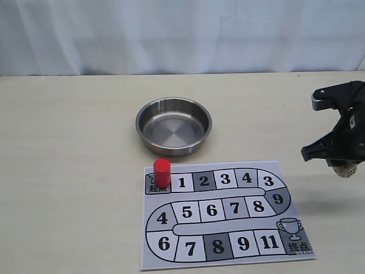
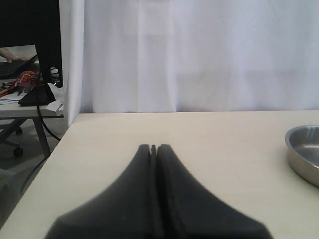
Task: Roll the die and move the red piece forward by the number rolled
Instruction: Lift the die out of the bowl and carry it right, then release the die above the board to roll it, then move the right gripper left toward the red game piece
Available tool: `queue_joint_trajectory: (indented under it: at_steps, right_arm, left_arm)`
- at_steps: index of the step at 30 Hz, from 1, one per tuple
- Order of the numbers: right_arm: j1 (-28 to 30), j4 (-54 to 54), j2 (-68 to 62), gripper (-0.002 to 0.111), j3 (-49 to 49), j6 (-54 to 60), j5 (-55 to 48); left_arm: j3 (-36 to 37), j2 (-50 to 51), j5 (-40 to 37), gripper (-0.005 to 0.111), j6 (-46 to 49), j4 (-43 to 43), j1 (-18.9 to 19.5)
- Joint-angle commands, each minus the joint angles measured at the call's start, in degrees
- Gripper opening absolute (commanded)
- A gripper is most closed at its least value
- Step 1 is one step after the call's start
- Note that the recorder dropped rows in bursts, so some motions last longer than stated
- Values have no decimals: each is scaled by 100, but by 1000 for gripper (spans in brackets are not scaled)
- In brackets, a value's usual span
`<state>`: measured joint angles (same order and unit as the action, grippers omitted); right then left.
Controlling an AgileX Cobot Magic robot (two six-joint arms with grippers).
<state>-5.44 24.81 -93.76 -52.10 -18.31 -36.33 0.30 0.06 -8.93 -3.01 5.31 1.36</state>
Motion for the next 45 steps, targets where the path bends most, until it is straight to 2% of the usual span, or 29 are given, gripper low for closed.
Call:
queue_joint_trajectory:
  at_steps: [1,4,6,8,10,11,12,45]
  right_arm:
    - [-7,-1445,53,6,22,1225,170]
    - [-7,-4064,53,19,22,3859,217]
    - [-7,-5278,53,35,22,4848,195]
    - [-7,-5580,53,58,22,5068,206]
    - [-7,-5542,53,85,22,4983,254]
    - [-7,-5541,53,94,22,4944,239]
    - [-7,-5541,53,98,22,4958,194]
    - [-7,-5286,53,100,22,4892,345]
  left_arm:
    - [-30,-6,77,0,-2,3,-1]
    - [-30,-6,77,0,-2,3,-1]
    - [-30,-6,77,0,-2,3,-1]
    - [-30,-6,77,0,-2,3,-1]
    - [-30,-6,77,0,-2,3,-1]
    - [-30,-6,77,0,-2,3,-1]
    - [-30,-6,77,0,-2,3,-1]
    - [-30,-6,77,0,-2,3,-1]
